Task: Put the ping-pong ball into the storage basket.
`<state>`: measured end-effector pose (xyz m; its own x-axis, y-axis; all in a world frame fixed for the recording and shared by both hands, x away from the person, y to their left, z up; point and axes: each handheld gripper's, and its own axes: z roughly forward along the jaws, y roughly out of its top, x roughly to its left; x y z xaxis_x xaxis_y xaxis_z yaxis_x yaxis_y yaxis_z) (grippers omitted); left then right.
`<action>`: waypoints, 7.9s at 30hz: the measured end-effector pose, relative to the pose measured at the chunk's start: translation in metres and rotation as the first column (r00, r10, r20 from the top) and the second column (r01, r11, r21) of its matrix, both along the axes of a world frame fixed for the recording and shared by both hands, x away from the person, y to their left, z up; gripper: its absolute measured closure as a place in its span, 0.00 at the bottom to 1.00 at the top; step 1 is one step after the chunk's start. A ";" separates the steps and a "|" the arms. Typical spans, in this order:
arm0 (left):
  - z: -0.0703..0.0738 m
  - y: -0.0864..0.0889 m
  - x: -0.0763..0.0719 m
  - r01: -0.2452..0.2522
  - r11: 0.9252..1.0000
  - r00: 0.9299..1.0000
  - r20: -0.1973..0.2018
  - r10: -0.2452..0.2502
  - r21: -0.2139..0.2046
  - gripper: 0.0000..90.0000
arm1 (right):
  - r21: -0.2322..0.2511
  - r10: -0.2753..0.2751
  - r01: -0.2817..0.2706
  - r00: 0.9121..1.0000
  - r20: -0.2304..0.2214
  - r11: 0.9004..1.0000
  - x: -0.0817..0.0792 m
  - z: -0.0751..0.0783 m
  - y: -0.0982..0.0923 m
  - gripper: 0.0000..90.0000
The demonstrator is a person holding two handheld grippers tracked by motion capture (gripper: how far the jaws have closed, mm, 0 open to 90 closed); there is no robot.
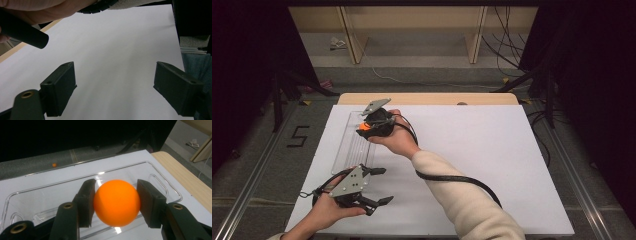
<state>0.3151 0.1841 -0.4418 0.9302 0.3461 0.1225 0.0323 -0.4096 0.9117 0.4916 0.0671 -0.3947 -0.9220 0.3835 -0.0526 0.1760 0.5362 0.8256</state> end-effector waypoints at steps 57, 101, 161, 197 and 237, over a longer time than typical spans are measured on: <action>0.000 0.000 0.000 0.009 1.000 1.000 0.000 -0.009 0.005 0.19 | -0.032 0.020 -0.021 0.999 -0.026 0.999 0.002 -0.013 0.020 0.57; -0.001 -0.001 -0.001 0.018 1.000 1.000 0.004 -0.018 0.011 0.20 | -0.064 0.038 -0.041 0.998 -0.040 0.997 0.002 -0.024 0.027 0.57; -0.002 -0.001 -0.001 0.025 1.000 1.000 0.006 -0.025 0.016 0.20 | -0.090 0.042 -0.047 0.997 -0.057 0.995 0.005 -0.040 0.032 0.57; -0.002 -0.001 -0.001 0.025 1.000 1.000 0.006 -0.025 0.017 0.20 | -0.091 0.043 -0.049 0.997 -0.064 0.995 0.004 -0.044 0.032 0.56; -0.001 0.000 -0.001 0.017 1.000 1.000 0.005 -0.017 0.012 0.21 | 0.031 -0.050 0.051 0.998 -0.047 0.998 -0.002 -0.020 -0.027 0.18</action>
